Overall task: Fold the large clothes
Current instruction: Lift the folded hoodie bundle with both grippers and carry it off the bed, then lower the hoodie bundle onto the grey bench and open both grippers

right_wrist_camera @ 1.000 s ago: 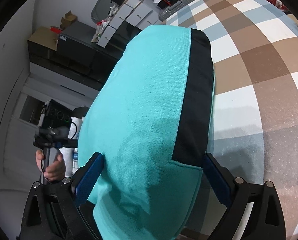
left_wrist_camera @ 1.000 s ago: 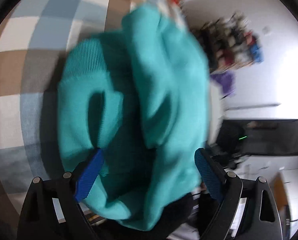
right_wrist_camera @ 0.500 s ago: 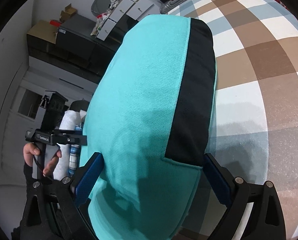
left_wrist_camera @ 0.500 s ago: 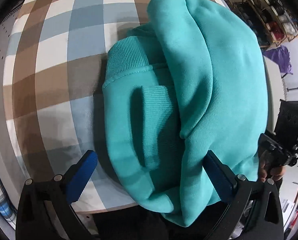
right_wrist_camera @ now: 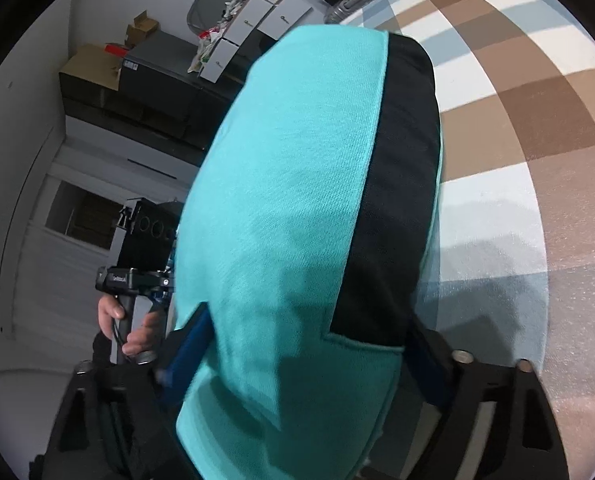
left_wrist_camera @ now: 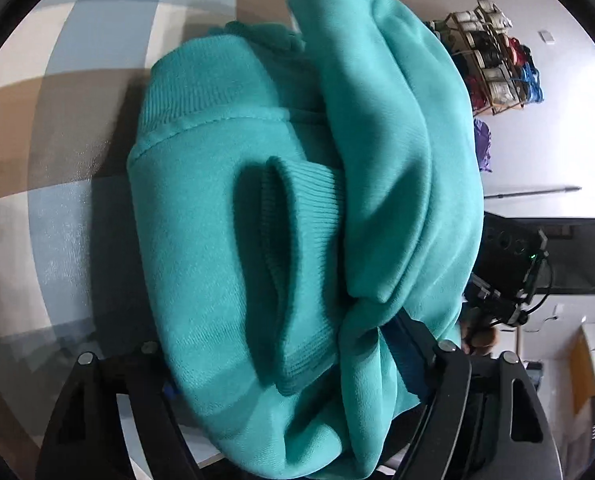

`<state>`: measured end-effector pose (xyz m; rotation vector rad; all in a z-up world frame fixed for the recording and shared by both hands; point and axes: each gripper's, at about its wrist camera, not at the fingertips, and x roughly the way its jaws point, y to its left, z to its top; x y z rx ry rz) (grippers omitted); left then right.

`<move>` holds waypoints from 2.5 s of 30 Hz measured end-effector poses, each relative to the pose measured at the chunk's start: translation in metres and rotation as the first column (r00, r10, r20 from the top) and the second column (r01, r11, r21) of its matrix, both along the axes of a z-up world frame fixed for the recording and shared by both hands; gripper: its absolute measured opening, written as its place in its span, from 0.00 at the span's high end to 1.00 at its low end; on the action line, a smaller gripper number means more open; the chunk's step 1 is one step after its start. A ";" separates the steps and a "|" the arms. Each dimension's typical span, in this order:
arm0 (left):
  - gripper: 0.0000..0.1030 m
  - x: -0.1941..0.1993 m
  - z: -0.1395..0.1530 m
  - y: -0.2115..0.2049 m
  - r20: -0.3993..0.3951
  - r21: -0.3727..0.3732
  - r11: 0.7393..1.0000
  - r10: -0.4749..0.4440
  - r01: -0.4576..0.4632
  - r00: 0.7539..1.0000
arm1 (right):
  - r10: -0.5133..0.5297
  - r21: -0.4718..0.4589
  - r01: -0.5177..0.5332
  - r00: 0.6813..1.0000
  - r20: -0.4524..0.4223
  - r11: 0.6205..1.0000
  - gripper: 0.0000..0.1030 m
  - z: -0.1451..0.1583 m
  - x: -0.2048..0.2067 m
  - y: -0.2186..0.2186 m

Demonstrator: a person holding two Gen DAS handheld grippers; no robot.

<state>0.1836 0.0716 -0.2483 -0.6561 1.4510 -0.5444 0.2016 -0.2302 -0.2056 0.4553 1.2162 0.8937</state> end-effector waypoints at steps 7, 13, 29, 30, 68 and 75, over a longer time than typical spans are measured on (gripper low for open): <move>0.28 -0.003 0.008 0.001 0.043 -0.009 0.998 -0.060 0.060 0.997 | 0.078 0.000 -0.078 0.995 -0.059 0.997 0.24 -0.001 -0.028 -0.013; 0.21 0.016 -0.007 0.013 -0.032 -0.131 0.991 -0.033 0.029 0.999 | -0.002 0.028 0.003 0.998 -0.068 1.000 0.13 -0.012 -0.027 -0.007; 0.49 0.035 0.069 -0.071 0.151 -0.174 0.980 -0.069 0.095 0.986 | -0.182 0.116 0.170 0.978 0.102 0.979 0.36 0.078 -0.068 -0.088; 0.49 0.040 0.069 -0.074 0.159 -0.178 0.979 -0.075 0.104 0.984 | -0.194 0.113 0.182 0.975 0.111 0.977 0.36 0.089 -0.071 -0.094; 0.48 0.117 0.127 -0.378 0.585 0.071 0.970 -0.228 0.231 0.779 | -0.211 -0.556 0.392 0.908 0.362 0.733 0.54 0.145 -0.125 -0.317; 0.48 0.127 0.116 -0.424 0.520 0.267 0.913 -0.406 0.309 0.752 | -0.283 -0.559 0.416 0.907 0.312 0.718 0.57 0.101 -0.122 -0.316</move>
